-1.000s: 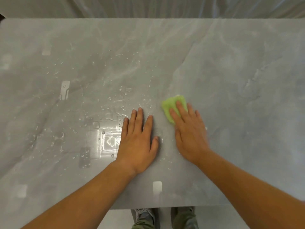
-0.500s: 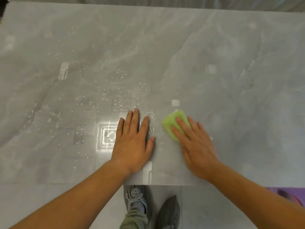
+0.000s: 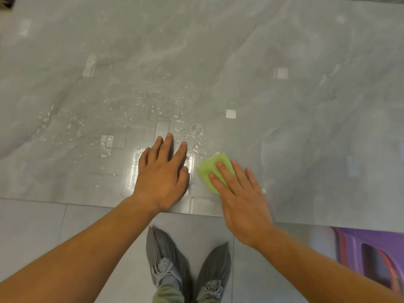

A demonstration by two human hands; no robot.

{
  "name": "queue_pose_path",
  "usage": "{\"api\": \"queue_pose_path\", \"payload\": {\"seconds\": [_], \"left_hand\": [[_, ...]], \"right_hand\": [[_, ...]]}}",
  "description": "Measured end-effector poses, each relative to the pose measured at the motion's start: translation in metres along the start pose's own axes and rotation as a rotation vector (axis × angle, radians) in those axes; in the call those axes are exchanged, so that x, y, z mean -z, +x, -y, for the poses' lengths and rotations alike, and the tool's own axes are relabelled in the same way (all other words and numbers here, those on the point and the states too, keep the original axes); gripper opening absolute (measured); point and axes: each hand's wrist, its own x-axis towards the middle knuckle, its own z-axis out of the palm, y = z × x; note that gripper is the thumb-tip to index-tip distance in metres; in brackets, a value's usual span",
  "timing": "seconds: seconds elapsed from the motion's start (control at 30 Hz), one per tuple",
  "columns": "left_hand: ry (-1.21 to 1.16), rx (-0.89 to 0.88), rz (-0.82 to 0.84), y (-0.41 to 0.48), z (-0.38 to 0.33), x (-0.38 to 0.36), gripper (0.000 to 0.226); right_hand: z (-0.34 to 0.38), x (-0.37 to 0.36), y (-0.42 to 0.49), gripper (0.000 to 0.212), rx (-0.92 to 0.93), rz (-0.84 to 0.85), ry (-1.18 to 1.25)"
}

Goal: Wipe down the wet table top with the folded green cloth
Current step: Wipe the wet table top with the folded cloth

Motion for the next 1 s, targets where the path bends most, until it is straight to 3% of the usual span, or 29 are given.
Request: {"api": "queue_pose_path", "payload": {"seconds": [0.07,0.17,0.23,0.37,0.47,0.67,0.73,0.9,1.0], "left_hand": [[0.020,-0.007,0.013,0.001,0.004,0.002,0.066],[0.057,-0.025,0.030,0.001,0.010,0.001,0.067],[0.052,-0.051,0.031,0.001,0.014,0.000,0.067],[0.097,-0.106,0.003,0.001,0.031,-0.001,0.070],[0.149,-0.052,0.016,-0.001,0.047,-0.003,0.077],[0.060,-0.062,0.023,0.002,0.052,0.003,0.072],[0.016,-0.086,-0.010,0.001,0.058,0.009,0.067],[0.028,-0.078,-0.041,0.009,0.083,0.023,0.064],[0.081,-0.048,0.001,0.017,0.094,0.022,0.066]], "right_hand": [[-0.010,0.003,0.032,0.065,-0.002,0.014,-0.022],[-0.017,0.007,0.079,0.068,-0.216,-0.017,0.017],[-0.004,0.003,0.078,0.070,-0.249,-0.033,0.030],[0.024,-0.006,0.018,0.064,0.028,0.042,-0.030],[0.002,-0.002,0.020,0.060,0.103,0.060,-0.027],[-0.009,0.005,0.099,0.059,-0.301,-0.078,0.038],[0.013,-0.002,0.086,0.062,-0.250,-0.093,-0.009],[0.049,-0.012,0.026,0.064,0.087,0.047,0.002],[0.035,-0.008,0.056,0.061,0.102,0.047,-0.013]]}}
